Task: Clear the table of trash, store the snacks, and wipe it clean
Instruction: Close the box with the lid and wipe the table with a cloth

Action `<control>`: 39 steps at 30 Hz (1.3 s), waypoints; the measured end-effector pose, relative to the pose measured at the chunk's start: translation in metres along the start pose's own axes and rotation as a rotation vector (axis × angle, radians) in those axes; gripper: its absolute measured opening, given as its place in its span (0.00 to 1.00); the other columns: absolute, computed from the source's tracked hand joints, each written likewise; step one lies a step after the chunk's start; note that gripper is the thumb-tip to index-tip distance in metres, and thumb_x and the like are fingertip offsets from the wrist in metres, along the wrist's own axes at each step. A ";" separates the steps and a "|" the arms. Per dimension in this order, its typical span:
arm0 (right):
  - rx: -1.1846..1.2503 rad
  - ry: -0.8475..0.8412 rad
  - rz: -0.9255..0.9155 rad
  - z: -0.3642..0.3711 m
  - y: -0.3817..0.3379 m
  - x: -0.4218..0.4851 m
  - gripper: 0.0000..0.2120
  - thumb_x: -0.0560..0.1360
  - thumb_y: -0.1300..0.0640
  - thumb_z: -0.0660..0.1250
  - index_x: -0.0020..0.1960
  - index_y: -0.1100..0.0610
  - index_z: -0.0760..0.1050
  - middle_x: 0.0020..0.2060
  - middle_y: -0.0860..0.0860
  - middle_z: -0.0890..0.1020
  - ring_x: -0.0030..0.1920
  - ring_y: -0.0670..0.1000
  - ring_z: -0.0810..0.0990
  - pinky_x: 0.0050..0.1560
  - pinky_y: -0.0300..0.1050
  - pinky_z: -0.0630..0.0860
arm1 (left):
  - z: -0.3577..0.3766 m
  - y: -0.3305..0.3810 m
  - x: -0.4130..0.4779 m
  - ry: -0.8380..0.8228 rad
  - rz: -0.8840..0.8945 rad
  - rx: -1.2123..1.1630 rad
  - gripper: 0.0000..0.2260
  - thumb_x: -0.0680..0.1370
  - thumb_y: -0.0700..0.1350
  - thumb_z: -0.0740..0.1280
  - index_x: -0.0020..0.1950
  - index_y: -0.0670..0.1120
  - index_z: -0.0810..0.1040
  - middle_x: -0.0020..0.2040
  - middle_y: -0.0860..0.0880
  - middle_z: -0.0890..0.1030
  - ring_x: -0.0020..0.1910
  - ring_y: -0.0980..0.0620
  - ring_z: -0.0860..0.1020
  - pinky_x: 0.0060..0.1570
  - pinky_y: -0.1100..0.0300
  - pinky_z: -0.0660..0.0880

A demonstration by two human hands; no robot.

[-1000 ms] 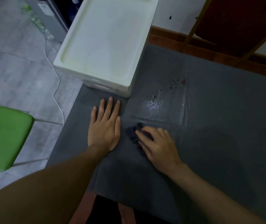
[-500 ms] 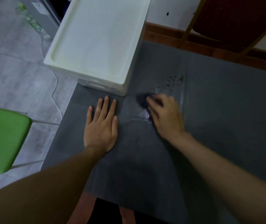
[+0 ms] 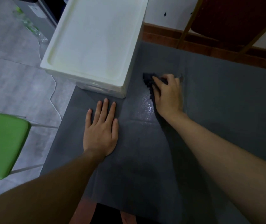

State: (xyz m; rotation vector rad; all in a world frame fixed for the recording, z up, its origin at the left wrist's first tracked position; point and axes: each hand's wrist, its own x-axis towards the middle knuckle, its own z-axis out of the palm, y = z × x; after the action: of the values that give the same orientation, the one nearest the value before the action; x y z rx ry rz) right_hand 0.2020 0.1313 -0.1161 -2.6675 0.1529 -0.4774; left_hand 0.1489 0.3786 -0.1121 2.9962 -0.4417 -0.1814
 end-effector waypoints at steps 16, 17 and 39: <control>0.007 0.065 0.261 -0.044 0.030 -0.047 0.14 0.79 0.58 0.67 0.63 0.56 0.80 0.54 0.56 0.76 0.53 0.56 0.73 0.52 0.49 0.75 | -0.010 0.059 0.048 0.043 0.408 -0.170 0.21 0.83 0.46 0.57 0.76 0.41 0.66 0.75 0.44 0.68 0.76 0.46 0.63 0.76 0.52 0.56; 0.025 0.040 0.185 -0.044 0.025 -0.057 0.14 0.79 0.59 0.68 0.63 0.56 0.80 0.54 0.56 0.76 0.52 0.56 0.73 0.50 0.48 0.75 | -0.010 0.069 0.059 0.029 0.364 -0.200 0.22 0.84 0.47 0.56 0.77 0.41 0.64 0.76 0.44 0.66 0.77 0.46 0.61 0.77 0.53 0.55; -0.058 0.057 0.047 -0.015 0.092 0.069 0.14 0.76 0.59 0.69 0.61 0.55 0.81 0.53 0.58 0.77 0.50 0.61 0.74 0.49 0.52 0.73 | -0.002 0.080 0.077 -0.063 0.250 -0.084 0.30 0.83 0.56 0.50 0.81 0.42 0.45 0.81 0.47 0.45 0.79 0.53 0.40 0.78 0.55 0.44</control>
State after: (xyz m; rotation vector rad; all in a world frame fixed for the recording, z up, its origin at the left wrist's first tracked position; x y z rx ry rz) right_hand 0.2579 0.0303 -0.1215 -2.7011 0.2490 -0.5414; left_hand 0.2002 0.2798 -0.1084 2.8269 -0.7883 -0.2656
